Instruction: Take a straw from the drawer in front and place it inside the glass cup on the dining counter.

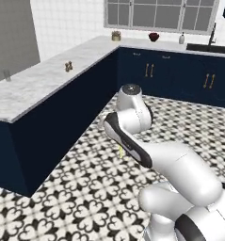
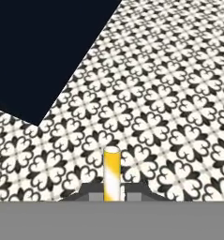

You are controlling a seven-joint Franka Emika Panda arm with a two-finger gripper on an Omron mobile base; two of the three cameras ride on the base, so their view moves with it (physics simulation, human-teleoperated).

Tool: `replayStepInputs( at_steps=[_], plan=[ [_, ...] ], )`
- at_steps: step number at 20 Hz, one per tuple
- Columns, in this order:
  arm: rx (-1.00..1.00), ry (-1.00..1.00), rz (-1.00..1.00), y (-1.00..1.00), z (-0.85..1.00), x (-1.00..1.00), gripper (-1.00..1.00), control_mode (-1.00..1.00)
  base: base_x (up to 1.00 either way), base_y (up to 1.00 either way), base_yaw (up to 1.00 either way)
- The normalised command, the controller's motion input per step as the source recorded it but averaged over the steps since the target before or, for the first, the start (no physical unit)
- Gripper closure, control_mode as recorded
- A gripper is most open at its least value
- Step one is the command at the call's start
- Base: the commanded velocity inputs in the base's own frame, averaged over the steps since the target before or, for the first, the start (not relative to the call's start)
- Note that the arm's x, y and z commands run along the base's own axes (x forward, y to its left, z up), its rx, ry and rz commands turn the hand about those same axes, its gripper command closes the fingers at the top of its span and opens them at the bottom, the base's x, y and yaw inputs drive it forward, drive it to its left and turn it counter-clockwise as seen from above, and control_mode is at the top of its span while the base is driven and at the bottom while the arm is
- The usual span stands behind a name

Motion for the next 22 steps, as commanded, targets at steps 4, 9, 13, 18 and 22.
replayStepInputs(
  at_steps=[4, 9, 13, 18, 22],
  plan=[
    [0.0, 0.0, 0.0, 0.0, 0.0, 0.0, 1.0, 1.0, 0.71, 1.0, -0.01],
    [0.0, 0.0, 0.0, 0.0, 0.0, 0.0, 1.0, 1.0, 0.57, 1.0, -0.05],
    [0.0, 0.0, 0.0, 0.0, 0.0, 0.0, 1.0, 1.0, 0.65, 1.0, -0.06],
    [0.0, 0.0, 0.0, 0.0, 0.0, 0.0, 1.0, 1.0, 0.54, 1.0, -0.06],
    [0.0, 0.0, 0.0, 0.0, 0.0, 0.0, 1.0, 1.0, 0.19, 1.0, -0.16]
  ],
)
